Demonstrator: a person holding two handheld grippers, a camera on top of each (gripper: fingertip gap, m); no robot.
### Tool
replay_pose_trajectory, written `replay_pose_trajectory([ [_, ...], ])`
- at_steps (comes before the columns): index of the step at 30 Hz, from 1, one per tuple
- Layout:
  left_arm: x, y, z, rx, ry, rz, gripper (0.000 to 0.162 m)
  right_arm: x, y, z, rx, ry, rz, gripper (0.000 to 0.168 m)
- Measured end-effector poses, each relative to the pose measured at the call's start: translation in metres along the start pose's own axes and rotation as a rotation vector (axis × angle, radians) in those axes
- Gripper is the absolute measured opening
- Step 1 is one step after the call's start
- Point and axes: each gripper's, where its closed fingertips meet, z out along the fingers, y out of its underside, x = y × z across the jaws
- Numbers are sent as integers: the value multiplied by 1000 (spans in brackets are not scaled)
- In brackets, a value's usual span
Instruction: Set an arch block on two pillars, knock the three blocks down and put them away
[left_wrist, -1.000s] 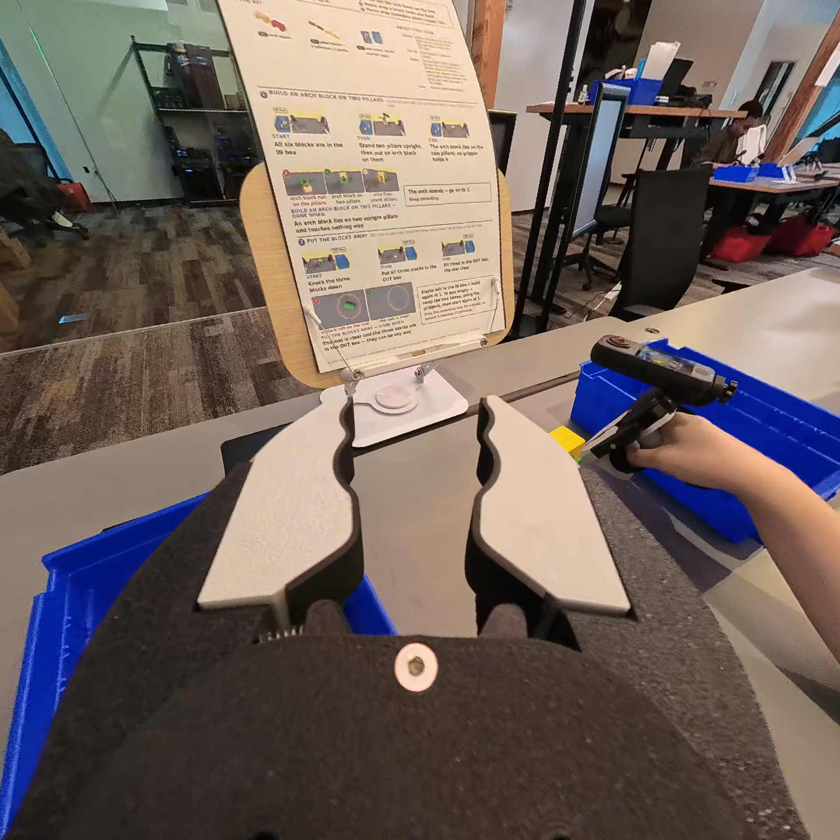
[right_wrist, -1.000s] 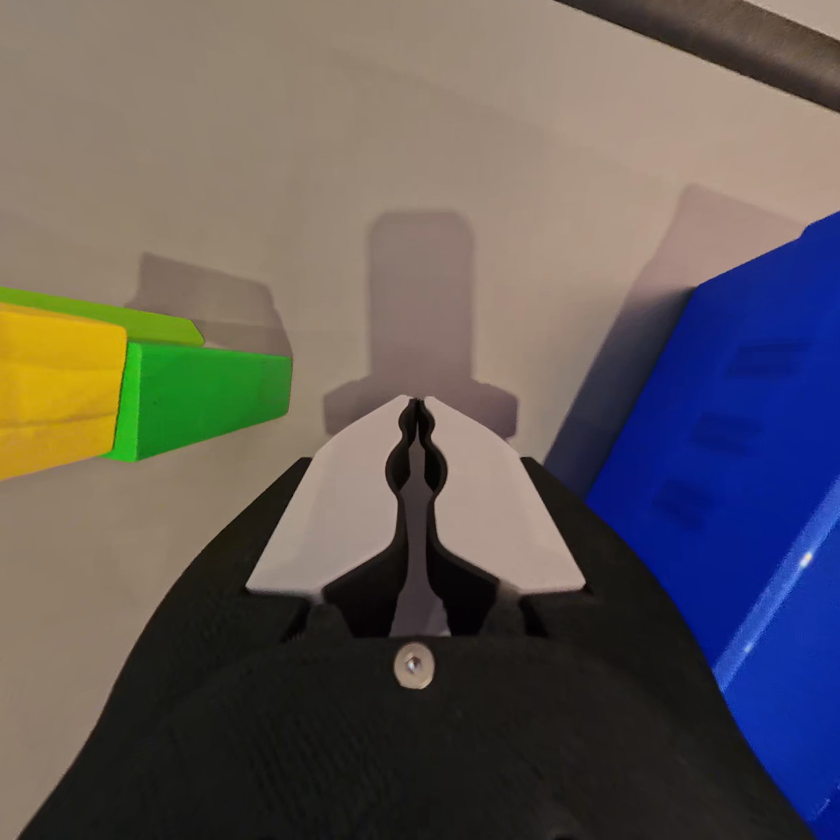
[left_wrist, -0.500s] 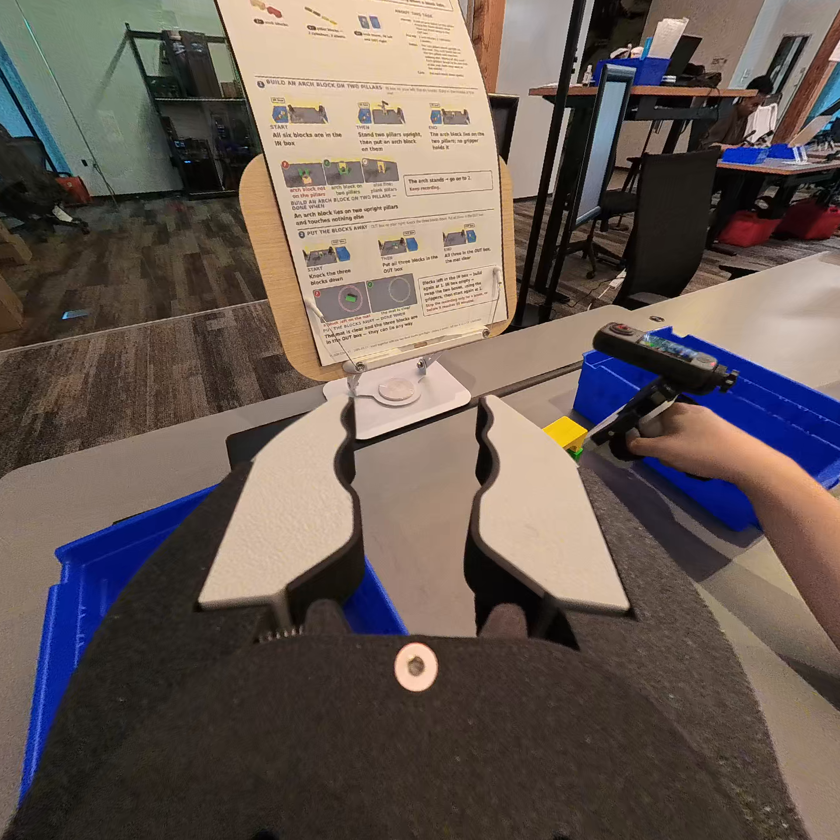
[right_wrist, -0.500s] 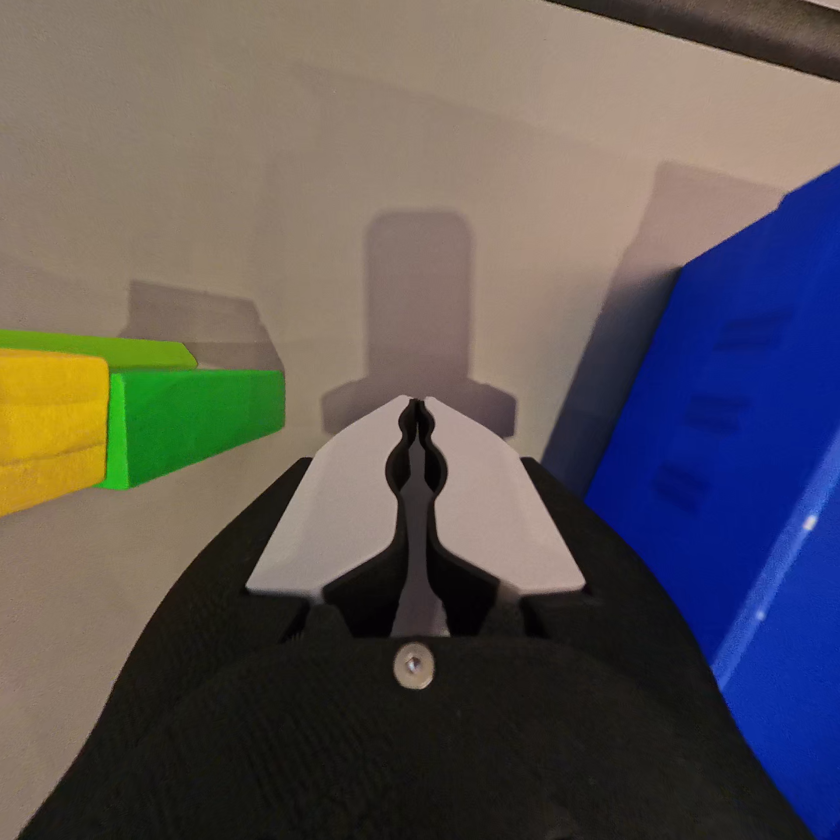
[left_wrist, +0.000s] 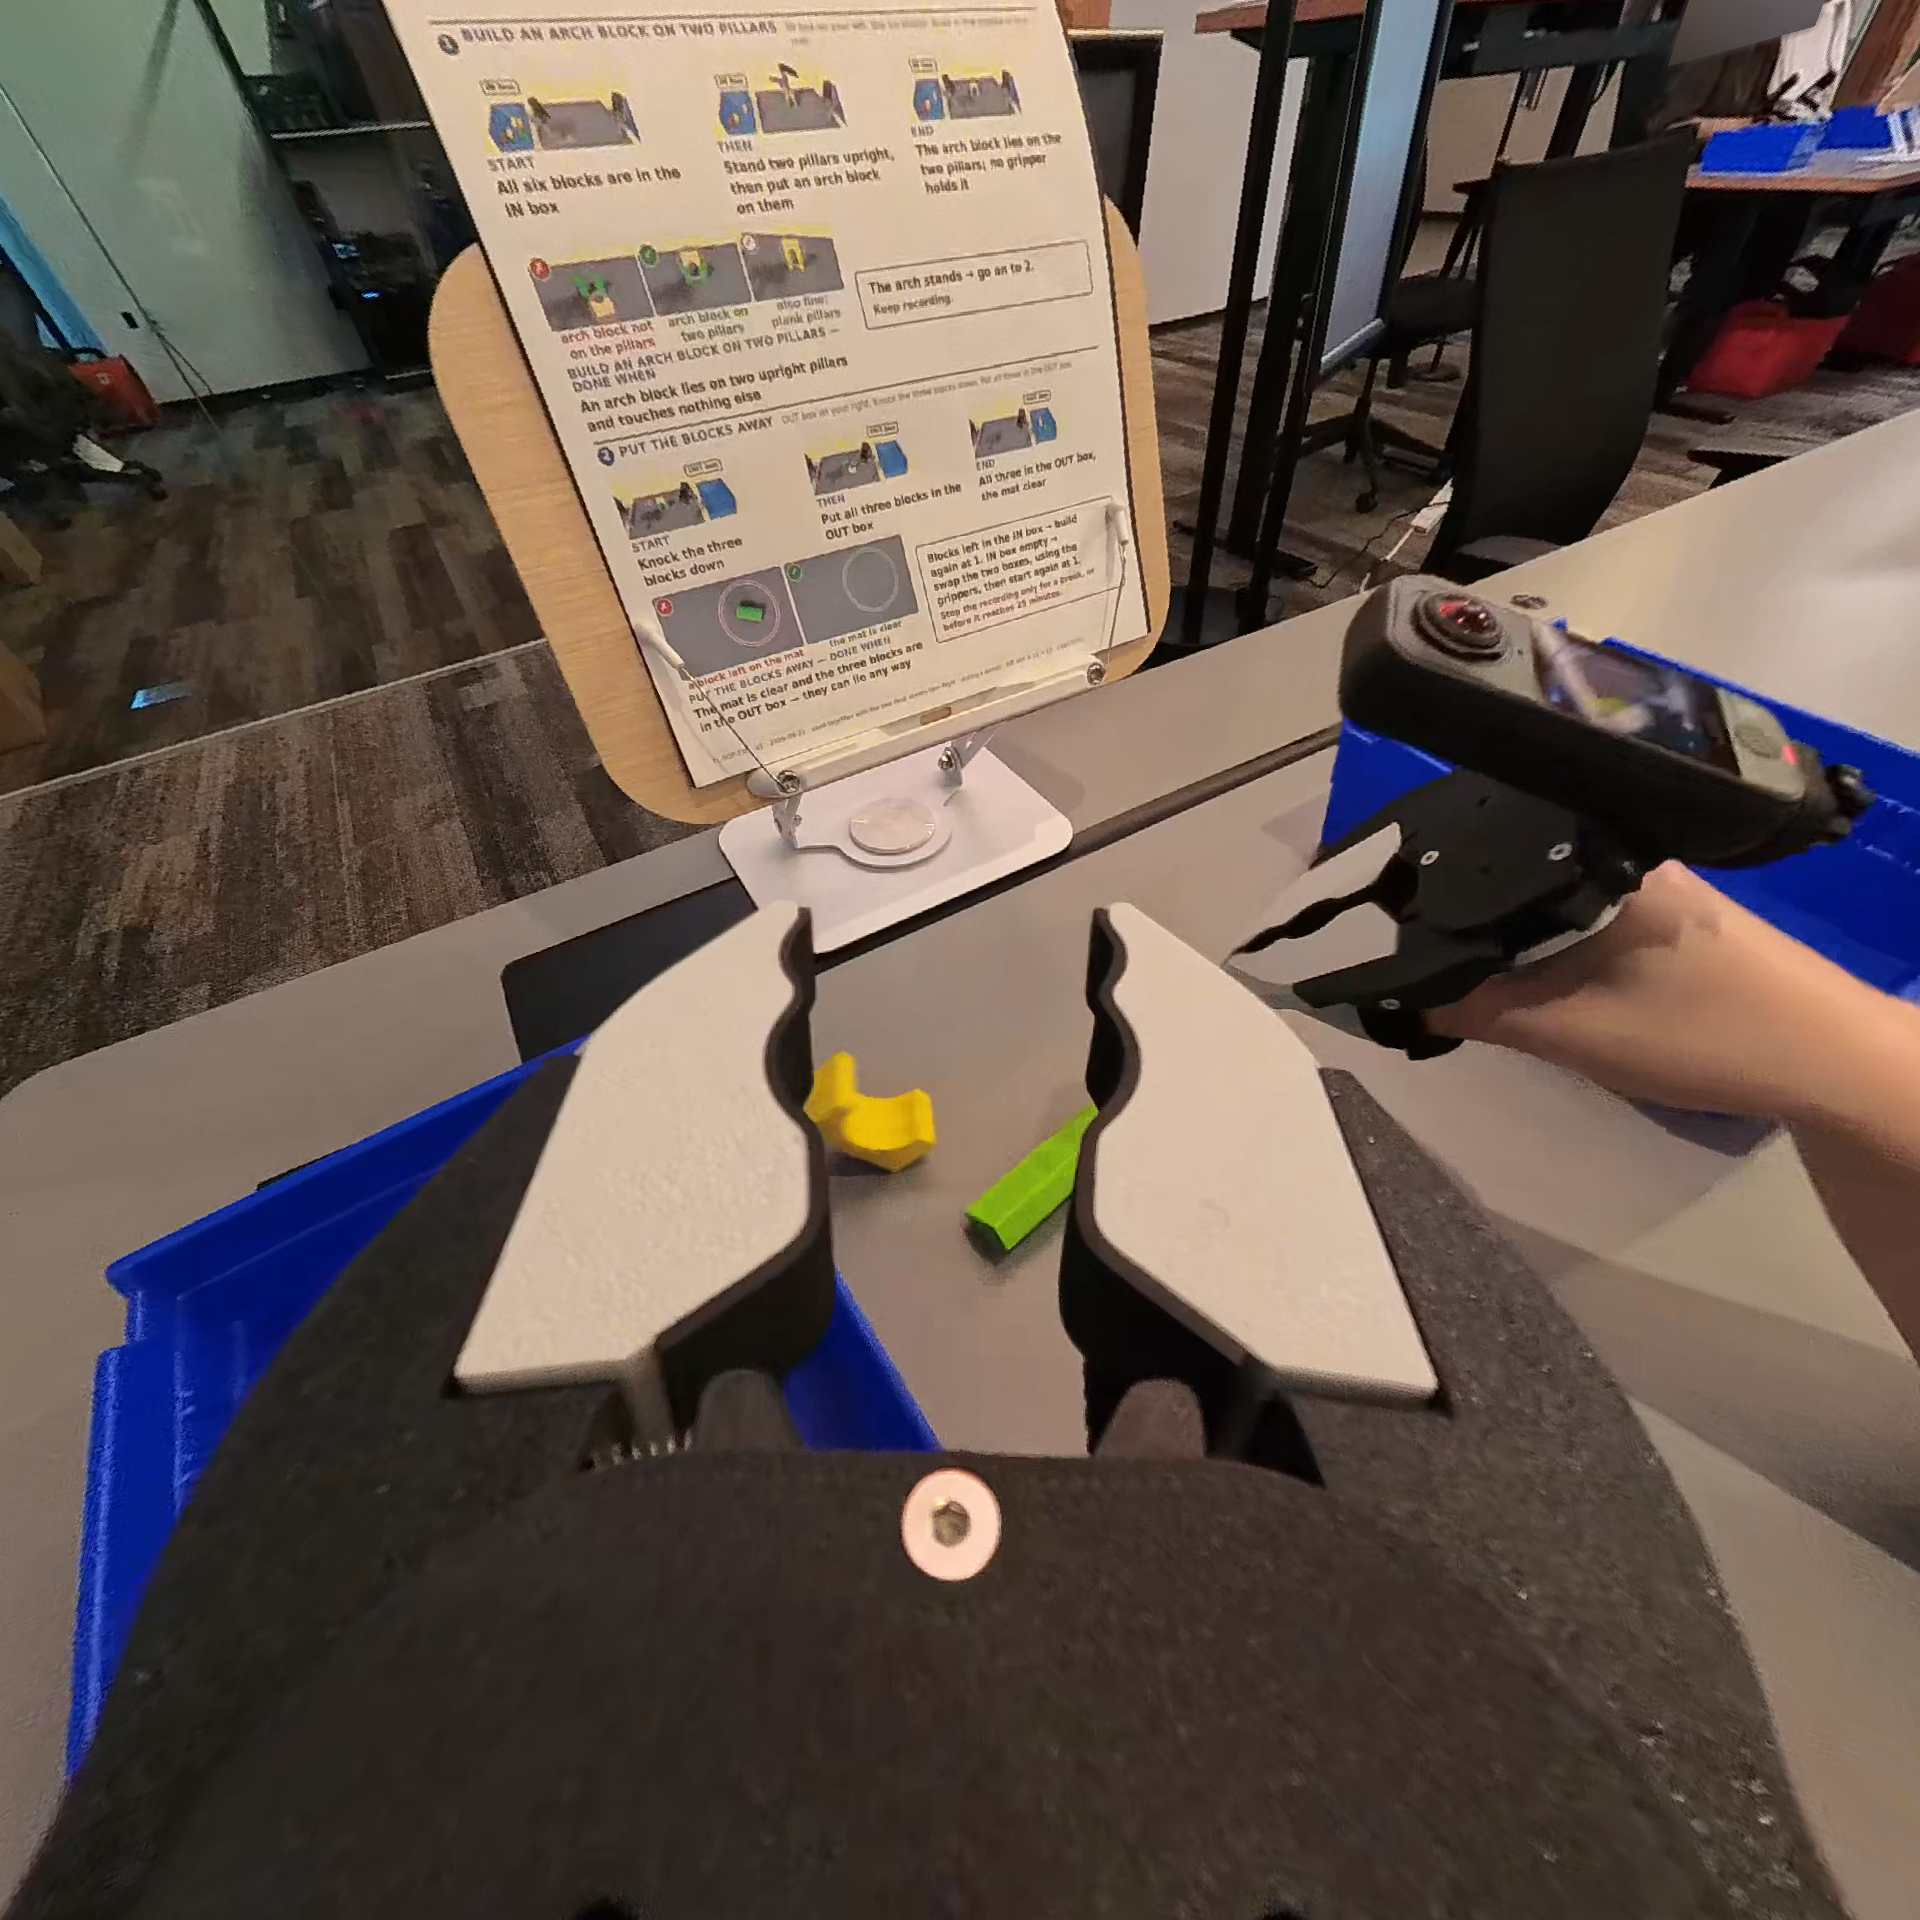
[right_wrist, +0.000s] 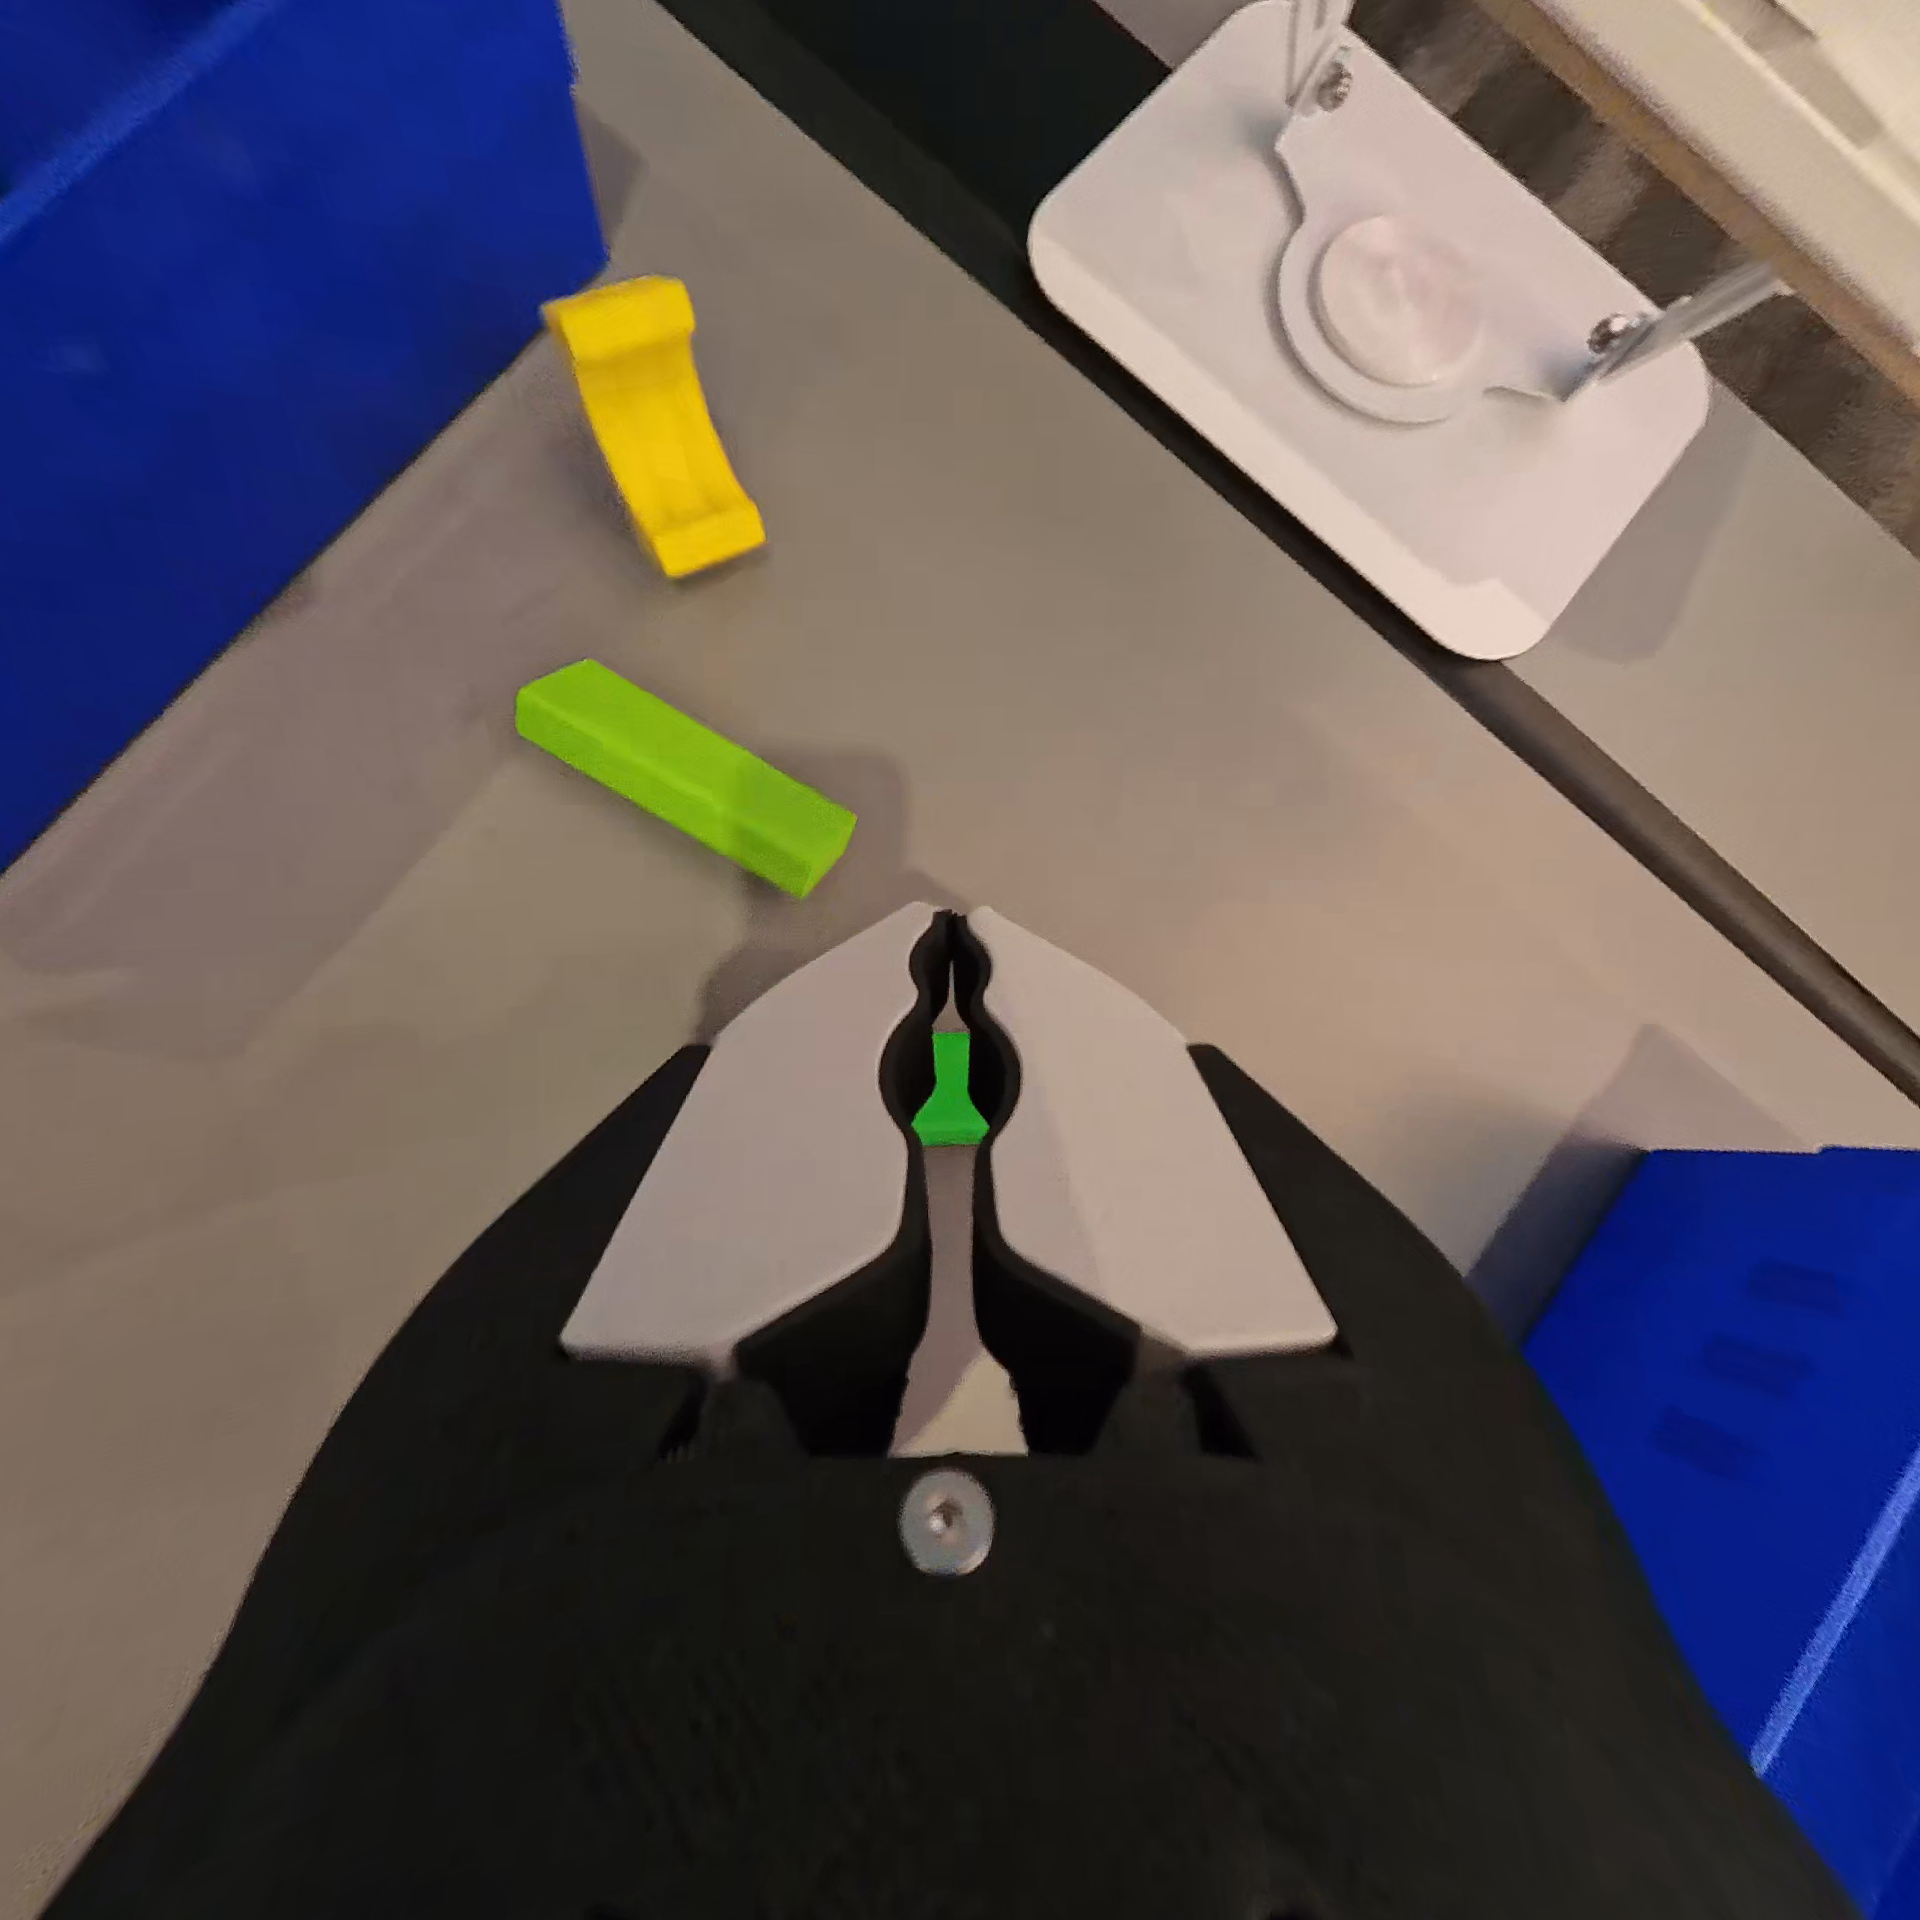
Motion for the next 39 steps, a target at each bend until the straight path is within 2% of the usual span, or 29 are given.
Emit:
replay_pose_trajectory([
  [4, 6, 9, 7, -53, 21, 21, 51, -24, 11, -2, -2, -215, -219, 2],
  [5, 7, 12, 8, -68, 23, 28, 51, -26, 19, -1, -14, -231, -292, 17],
  [7, 8, 16, 11, -93, 25, 37, 51, -17, 40, 5, -88, -200, -357, 27],
  [10, 10, 21, 15, -120, 24, 51, 51, -8, 65, 14, -221, -214, -183, 63],
  [12, 11, 23, 17, -130, 14, 66, 51, -10, 77, 20, -308, -241, -45, 73],
  [14, 12, 24, 18, -136, 11, 84, 51, -9, 87, 29, -359, -205, -57, 86],
  [16, 14, 25, 19, -144, 13, 92, 51, -9, 98, 37, -415, -169, -102, 108],
  [18, 15, 26, 20, -149, 17, 93, 51, -14, 108, 43, -467, -181, -122, 115],
  [22, 16, 27, 20, -154, 21, 97, 51, -15, 108, 45, -472, -167, -183, 115],
  [26, 16, 27, 21, -159, 24, 109, 51, -15, 90, 28, -355, -212, -325, 111],
  [28, 16, 28, 21, -166, 25, 123, 52, -28, 82, 11, -242, -311, -460, 83],
  [31, 12, 27, 19, -164, 13, 138, 52, -54, 68, -5, -72, -444, -707, 54],
  [32, 11, 26, 18, -160, 10, 134, 52, -56, 71, -3, -84, -469, -789, 49],
  [34, 9, 25, 15, -156, 15, 122, 52, -48, 86, 8, -220, -481, -881, 45],
  [36, 6, 24, 12, -153, 16, 113, 52, -30, 99, 18, -345, -411, -1038, 46],
  [39, 3, 22, 9, -139, 18, 92, 52, -25, 102, 27, -381, -381, -1204, 46],
])
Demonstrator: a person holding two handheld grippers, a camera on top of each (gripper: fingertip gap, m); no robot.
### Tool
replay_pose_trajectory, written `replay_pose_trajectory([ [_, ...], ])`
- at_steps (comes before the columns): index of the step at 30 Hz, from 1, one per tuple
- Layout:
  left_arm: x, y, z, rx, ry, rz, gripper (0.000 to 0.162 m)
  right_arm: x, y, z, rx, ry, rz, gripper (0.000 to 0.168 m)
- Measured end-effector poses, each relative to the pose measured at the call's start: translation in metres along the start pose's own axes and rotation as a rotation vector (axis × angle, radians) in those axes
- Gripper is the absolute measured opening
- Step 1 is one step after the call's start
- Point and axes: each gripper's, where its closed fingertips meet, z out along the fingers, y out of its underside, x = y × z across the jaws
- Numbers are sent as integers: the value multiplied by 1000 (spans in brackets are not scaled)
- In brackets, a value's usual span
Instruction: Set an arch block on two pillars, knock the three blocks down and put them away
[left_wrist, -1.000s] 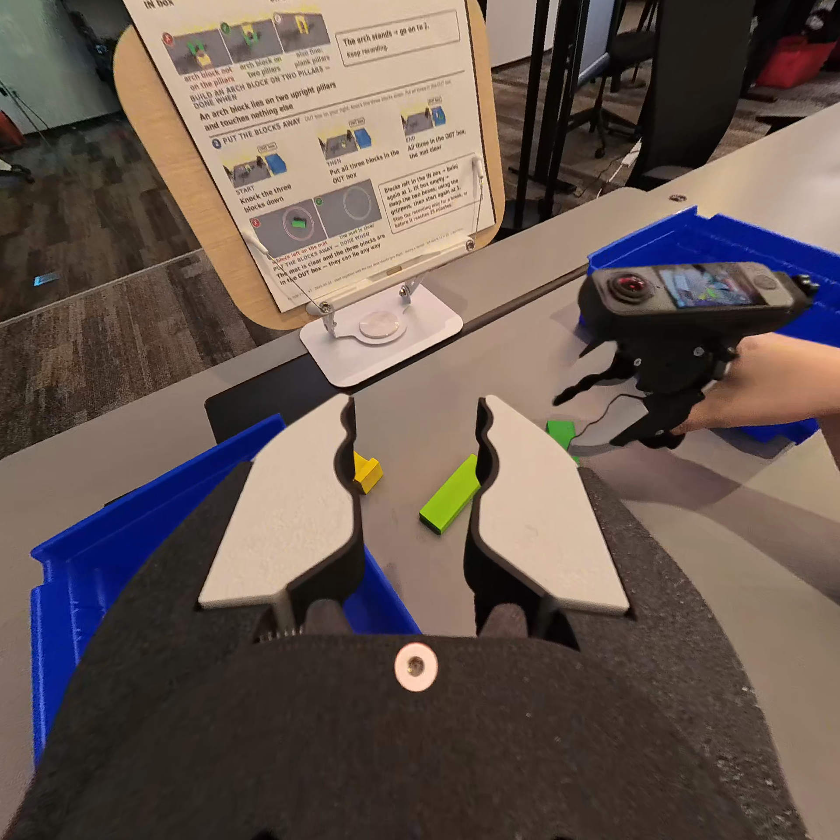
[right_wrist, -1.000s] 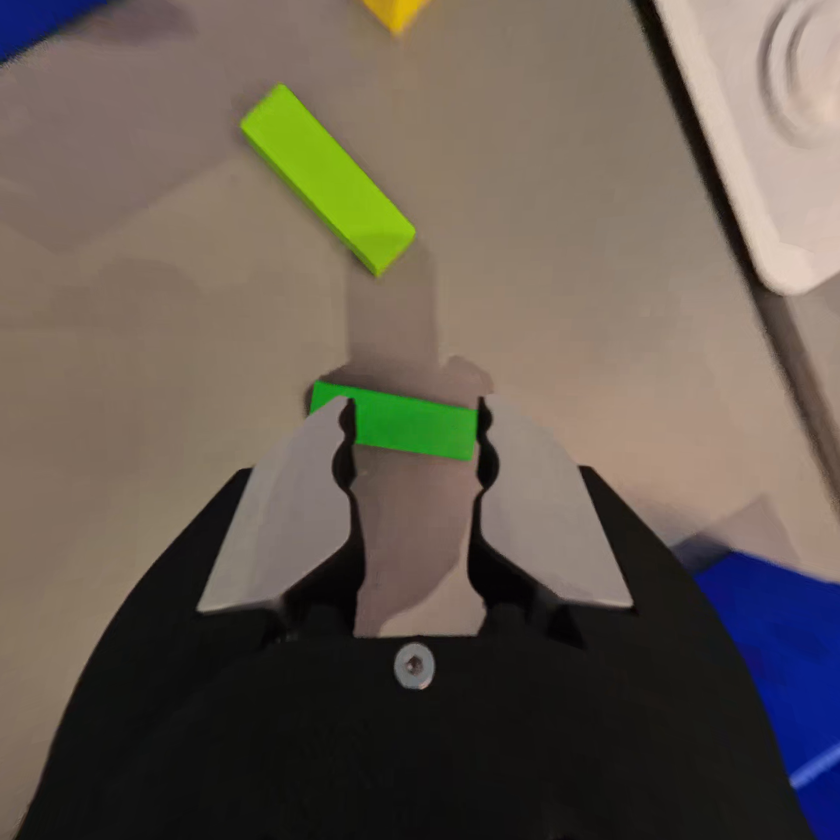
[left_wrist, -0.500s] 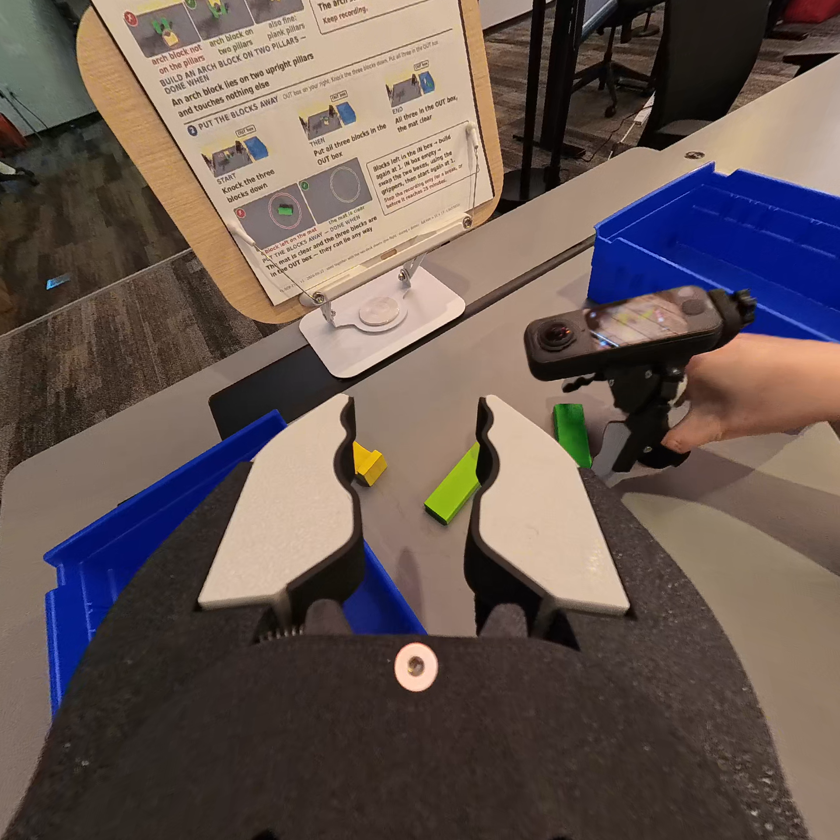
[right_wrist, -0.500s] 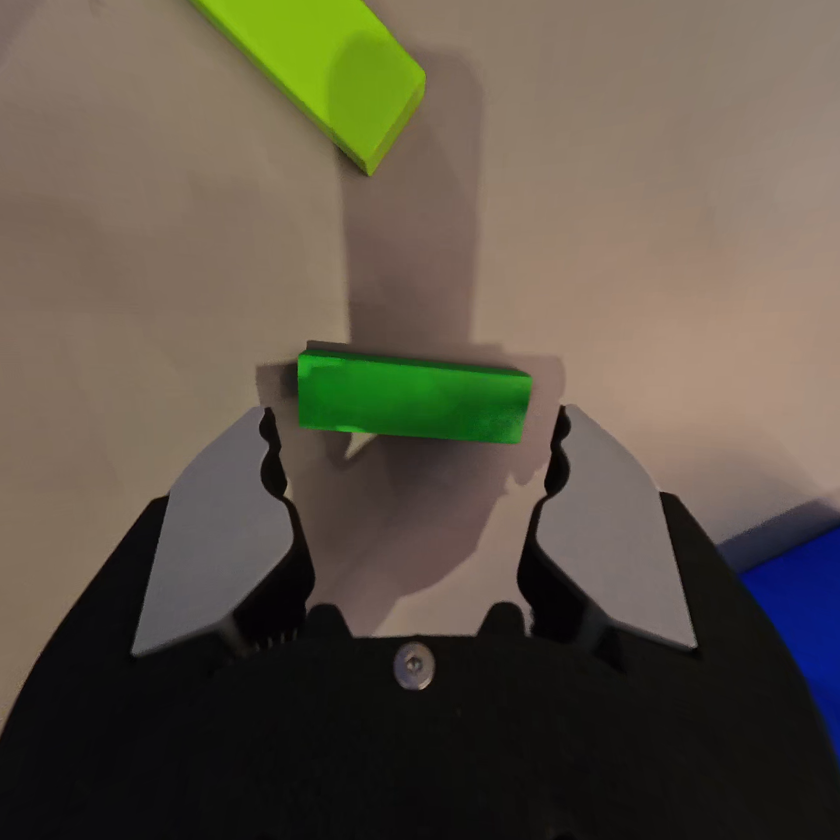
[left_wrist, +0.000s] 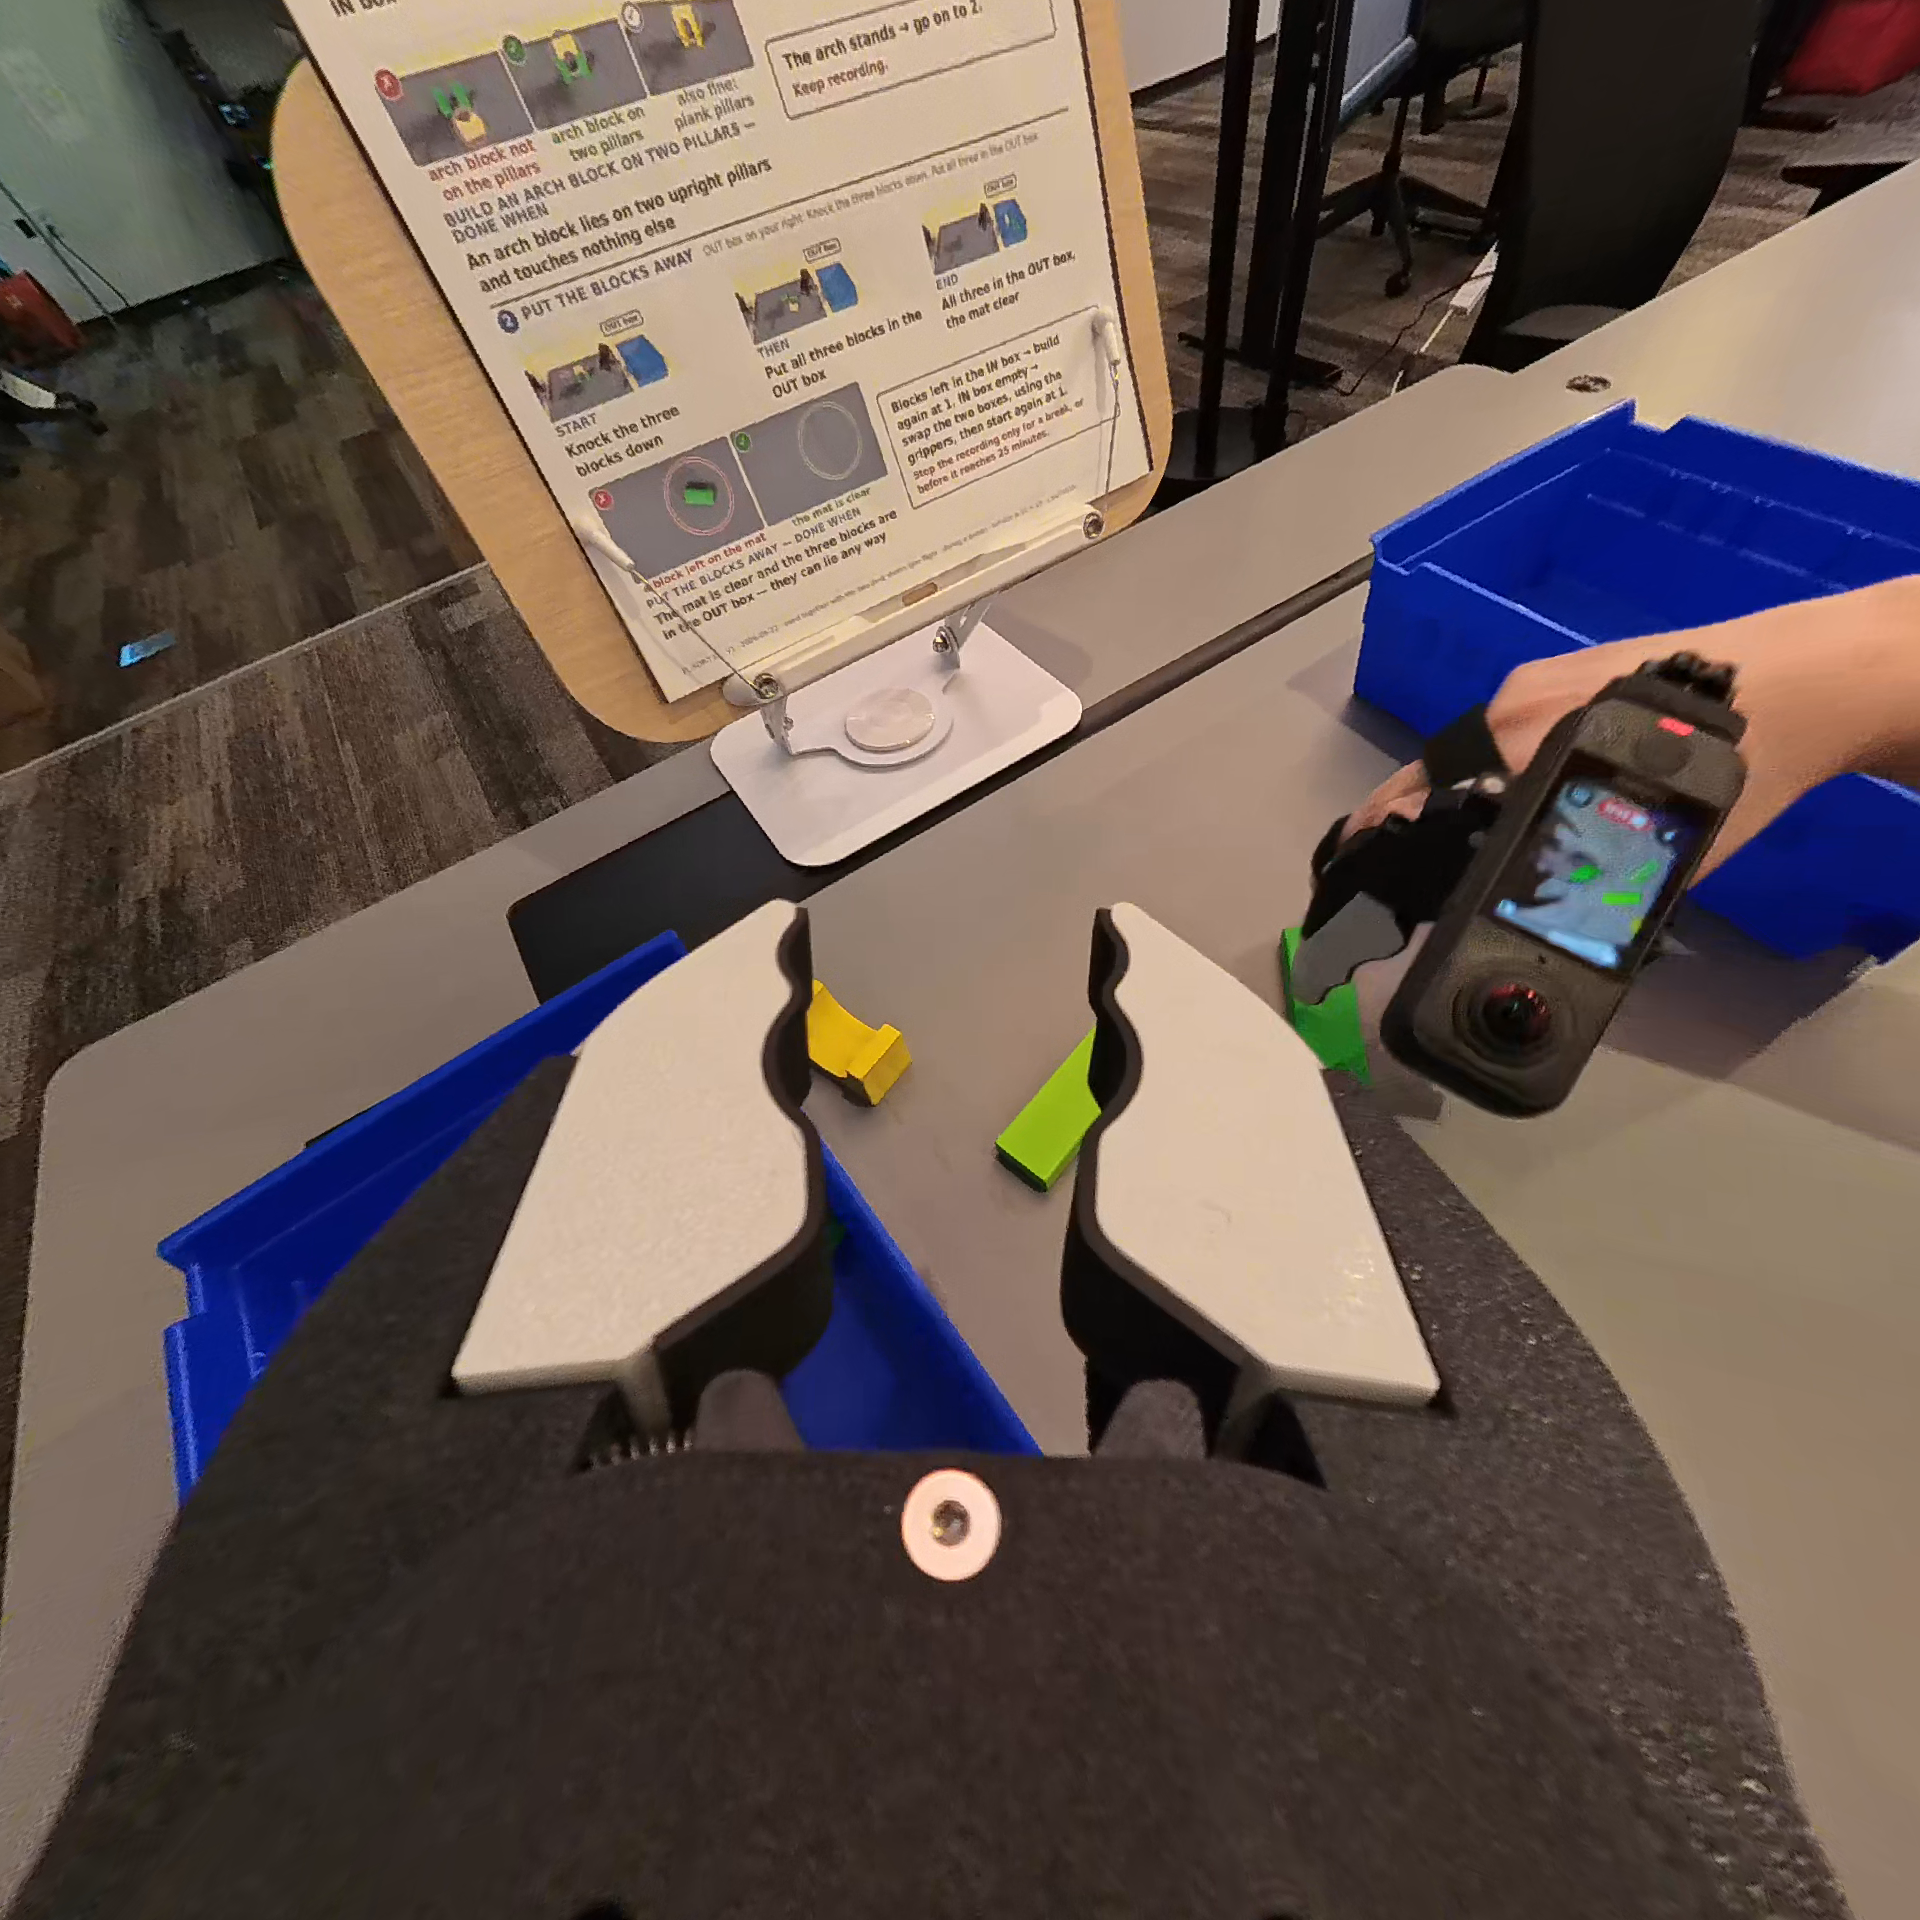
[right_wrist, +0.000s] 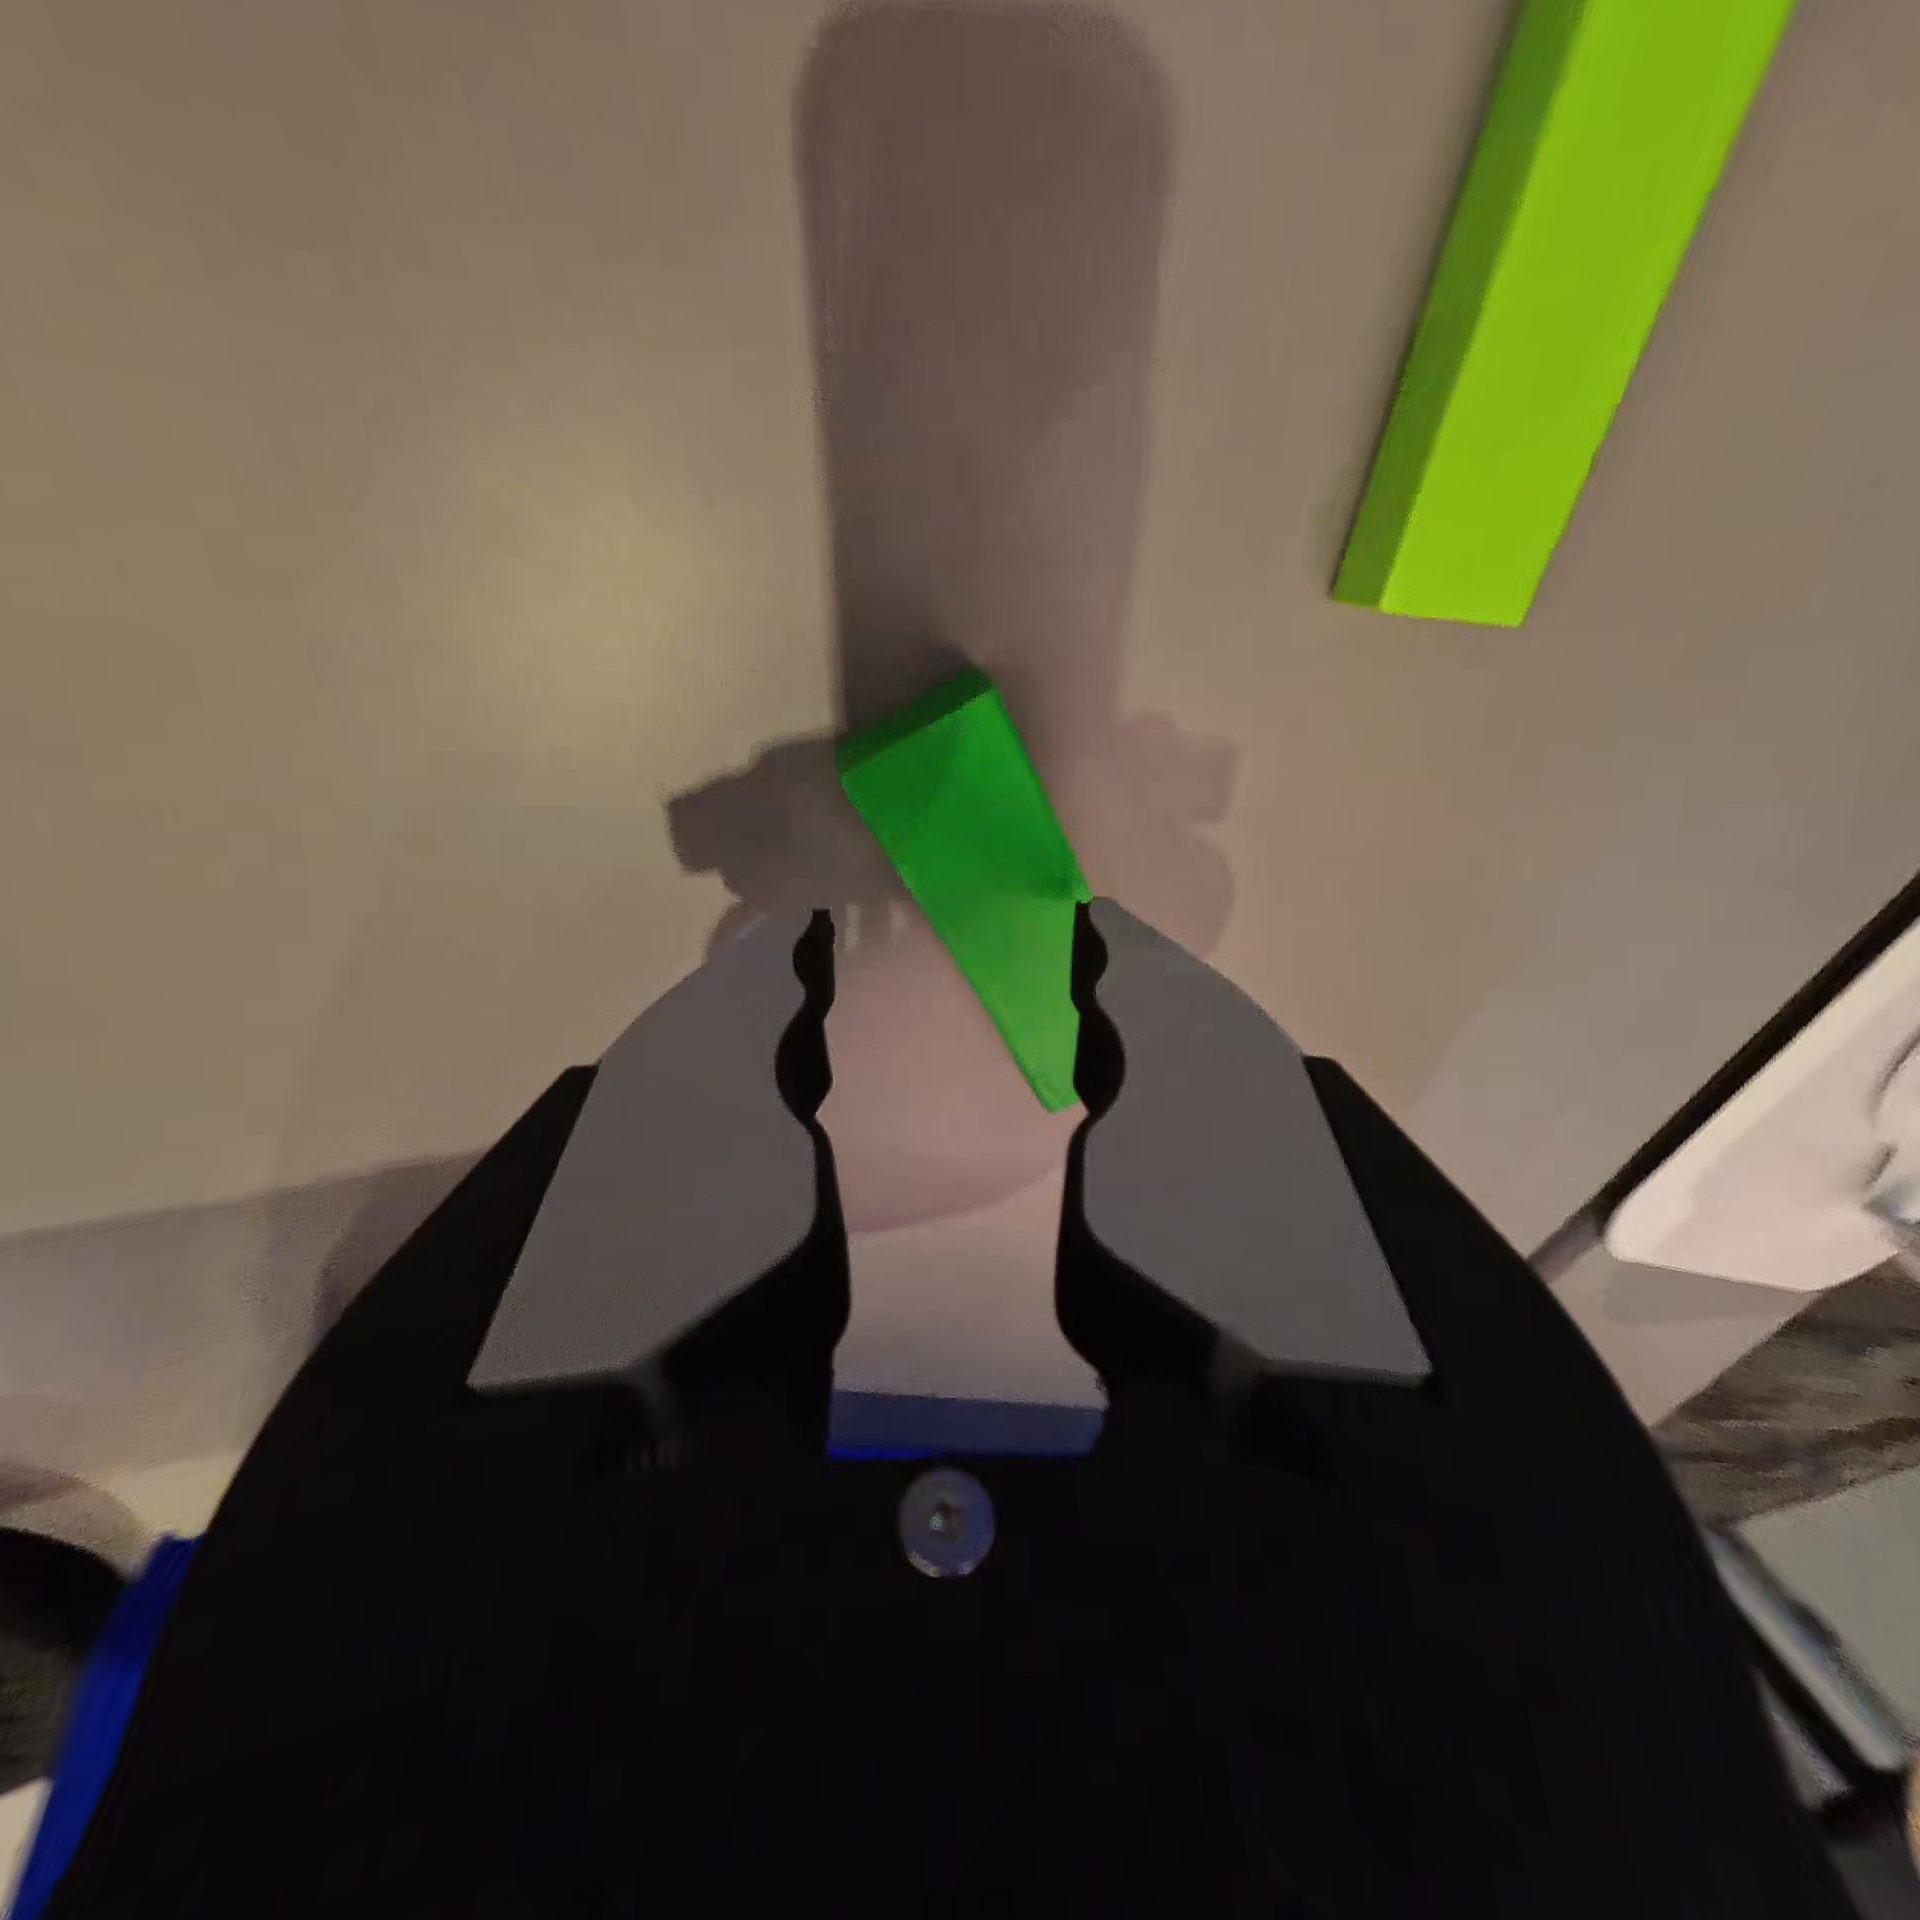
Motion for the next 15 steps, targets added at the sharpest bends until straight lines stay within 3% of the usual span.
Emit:
replay_pose_trajectory([
  [4, 0, 3, 2, -13, 5, 2, 52, 10, 3, 13, -78, 1, -109, 46],
  [8, 3, 8, 8, -40, 17, 16, 52, 4, 11, 12, -130, -117, -48, 35],
  [10, 3, 9, 10, -49, 20, 17, 52, 7, 18, 2, -131, -85, -19, 34],
  [12, 2, 9, 10, -48, 25, 14, 52, 20, 26, -27, -62, 22, 40, 34],
  [15, 0, 7, 7, -35, 30, 1, 52, 49, 59, -108, 140, 221, 302, 34],
])
